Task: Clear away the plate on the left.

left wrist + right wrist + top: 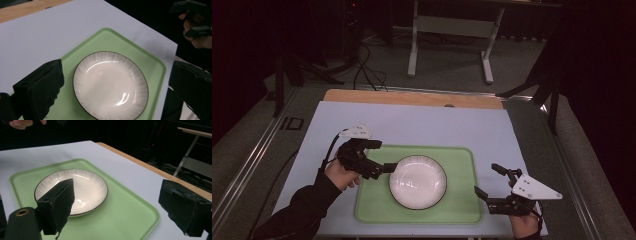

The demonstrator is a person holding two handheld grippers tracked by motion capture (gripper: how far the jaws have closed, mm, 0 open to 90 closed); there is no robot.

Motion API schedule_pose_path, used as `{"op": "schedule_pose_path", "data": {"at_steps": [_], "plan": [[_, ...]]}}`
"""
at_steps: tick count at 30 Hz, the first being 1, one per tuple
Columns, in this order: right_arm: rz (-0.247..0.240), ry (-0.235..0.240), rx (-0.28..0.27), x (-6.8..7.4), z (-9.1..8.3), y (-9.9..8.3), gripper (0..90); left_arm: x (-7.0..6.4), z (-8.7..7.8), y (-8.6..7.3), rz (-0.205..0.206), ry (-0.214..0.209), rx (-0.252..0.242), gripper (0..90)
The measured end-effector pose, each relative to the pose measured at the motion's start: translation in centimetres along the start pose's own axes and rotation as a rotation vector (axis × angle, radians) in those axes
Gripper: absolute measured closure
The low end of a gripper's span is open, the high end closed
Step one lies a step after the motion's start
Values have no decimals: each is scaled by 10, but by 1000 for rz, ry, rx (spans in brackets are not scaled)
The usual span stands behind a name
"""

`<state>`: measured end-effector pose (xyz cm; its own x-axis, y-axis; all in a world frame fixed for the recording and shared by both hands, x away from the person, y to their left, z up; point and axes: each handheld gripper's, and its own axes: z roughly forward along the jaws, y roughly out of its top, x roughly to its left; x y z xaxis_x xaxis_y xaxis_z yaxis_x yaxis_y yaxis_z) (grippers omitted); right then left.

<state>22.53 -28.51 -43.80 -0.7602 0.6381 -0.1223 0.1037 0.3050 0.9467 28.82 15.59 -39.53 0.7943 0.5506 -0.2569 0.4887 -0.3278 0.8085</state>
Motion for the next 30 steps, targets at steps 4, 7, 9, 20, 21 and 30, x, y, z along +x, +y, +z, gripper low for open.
{"op": "schedule_pose_path", "data": {"at_steps": [4,7,9,20,21,30], "plan": [[1,1,0,1,0,1,131,-5,-9,-10,7,11,-7,5],[-1,0,3,1,1,0,131,-7,-13,-17,10,5,-12,5],[-6,2,6,1,2,1,131,-8,-16,-21,16,7,-19,5],[-9,6,7,1,4,2,131,-17,-23,-48,62,2,-34,5],[-10,6,5,1,4,2,131,-17,-22,-51,61,-2,-27,5],[-9,8,12,1,5,1,131,-19,-12,-70,64,13,-45,5]]}}
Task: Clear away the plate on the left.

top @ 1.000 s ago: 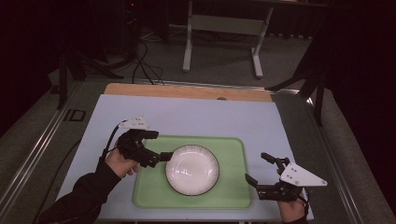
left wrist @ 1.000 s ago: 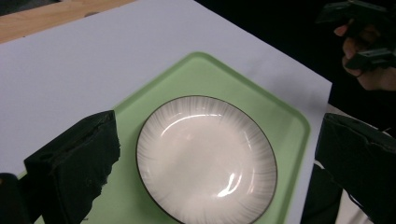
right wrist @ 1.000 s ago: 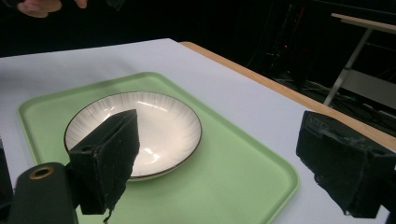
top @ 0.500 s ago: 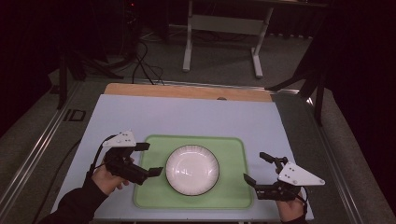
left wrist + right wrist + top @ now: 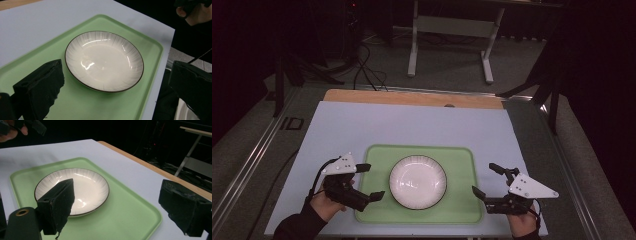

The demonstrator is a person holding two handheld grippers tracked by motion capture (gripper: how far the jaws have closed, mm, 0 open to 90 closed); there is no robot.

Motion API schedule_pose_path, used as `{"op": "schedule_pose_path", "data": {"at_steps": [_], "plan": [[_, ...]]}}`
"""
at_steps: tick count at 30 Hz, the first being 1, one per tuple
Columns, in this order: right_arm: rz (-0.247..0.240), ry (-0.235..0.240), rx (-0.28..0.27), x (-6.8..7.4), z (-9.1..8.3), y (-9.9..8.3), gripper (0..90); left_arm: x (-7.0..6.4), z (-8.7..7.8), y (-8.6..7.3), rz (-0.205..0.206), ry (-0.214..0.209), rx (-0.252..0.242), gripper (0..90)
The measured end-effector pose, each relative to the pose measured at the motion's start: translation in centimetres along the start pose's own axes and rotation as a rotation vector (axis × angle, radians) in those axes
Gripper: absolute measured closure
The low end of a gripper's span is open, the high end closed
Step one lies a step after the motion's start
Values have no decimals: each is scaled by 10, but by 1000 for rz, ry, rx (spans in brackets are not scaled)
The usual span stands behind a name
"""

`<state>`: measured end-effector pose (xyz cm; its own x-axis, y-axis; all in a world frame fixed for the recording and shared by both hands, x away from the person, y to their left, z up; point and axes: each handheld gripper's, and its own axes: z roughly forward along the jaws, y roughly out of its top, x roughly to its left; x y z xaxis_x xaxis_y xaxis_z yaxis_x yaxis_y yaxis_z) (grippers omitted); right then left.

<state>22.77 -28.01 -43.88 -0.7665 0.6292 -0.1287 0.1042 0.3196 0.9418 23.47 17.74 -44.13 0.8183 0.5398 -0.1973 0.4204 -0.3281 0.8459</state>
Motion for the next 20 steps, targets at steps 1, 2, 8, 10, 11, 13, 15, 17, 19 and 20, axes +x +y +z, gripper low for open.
{"op": "schedule_pose_path", "data": {"at_steps": [1,2,8,10,11,13,15,17,19,20], "plan": [[0,1,0,0,0,0,131,0,2,-2,3,3,-8,5],[-1,1,0,0,0,0,131,0,3,-4,9,6,-1,5],[4,5,2,-1,0,-1,131,-1,8,-9,66,15,-11,5],[2,7,4,0,1,-2,131,0,8,-11,75,11,-36,5],[2,7,4,0,1,-2,131,0,9,-12,84,7,-42,5],[4,7,7,-1,1,-2,131,1,10,-14,107,15,-38,6],[9,8,8,-2,1,-3,131,1,10,-16,111,7,-48,5],[11,8,7,-2,1,-3,131,2,10,-17,106,3,-43,5],[12,9,7,-2,1,-3,131,1,10,-17,110,0,-55,6],[12,10,7,-2,1,-3,131,1,10,-17,107,-3,-58,6]]}}
